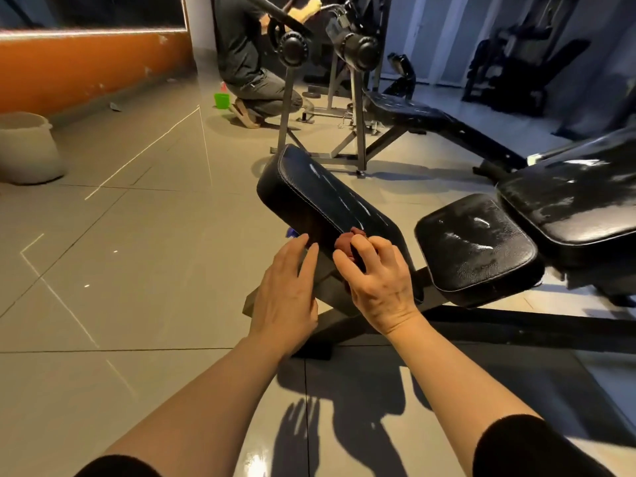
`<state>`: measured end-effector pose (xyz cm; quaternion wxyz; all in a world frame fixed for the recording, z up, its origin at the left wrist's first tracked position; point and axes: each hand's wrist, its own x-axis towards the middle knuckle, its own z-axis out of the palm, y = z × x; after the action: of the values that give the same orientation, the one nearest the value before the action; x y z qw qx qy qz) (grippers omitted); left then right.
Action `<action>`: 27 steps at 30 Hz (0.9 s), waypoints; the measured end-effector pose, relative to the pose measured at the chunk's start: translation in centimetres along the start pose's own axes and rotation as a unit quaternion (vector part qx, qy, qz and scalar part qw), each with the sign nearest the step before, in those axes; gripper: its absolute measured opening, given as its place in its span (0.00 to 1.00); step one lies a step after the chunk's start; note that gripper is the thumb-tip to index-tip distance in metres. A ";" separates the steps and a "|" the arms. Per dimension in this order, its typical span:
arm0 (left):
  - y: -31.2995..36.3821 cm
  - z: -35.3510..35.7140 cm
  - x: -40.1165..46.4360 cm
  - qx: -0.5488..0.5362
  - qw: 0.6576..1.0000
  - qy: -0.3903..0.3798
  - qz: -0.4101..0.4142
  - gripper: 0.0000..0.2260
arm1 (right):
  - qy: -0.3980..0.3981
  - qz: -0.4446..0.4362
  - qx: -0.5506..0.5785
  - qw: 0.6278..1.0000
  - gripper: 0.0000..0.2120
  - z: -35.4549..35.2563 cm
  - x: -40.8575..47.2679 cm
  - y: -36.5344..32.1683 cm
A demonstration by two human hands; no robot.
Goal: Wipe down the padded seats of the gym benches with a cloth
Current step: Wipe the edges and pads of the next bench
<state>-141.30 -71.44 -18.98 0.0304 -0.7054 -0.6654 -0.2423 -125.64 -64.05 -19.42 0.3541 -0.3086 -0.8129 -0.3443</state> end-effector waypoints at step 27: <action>1.7 2.0 -1.1 0.054 0.994 -0.069 0.060 0.43 | -0.145 0.023 0.022 0.989 0.37 -2.0 -3.6 1.8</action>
<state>-139.05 -71.88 -20.71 0.0367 -0.7562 -0.6348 -0.1546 -121.58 -65.47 -20.61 0.2470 -0.3655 -0.8560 -0.2696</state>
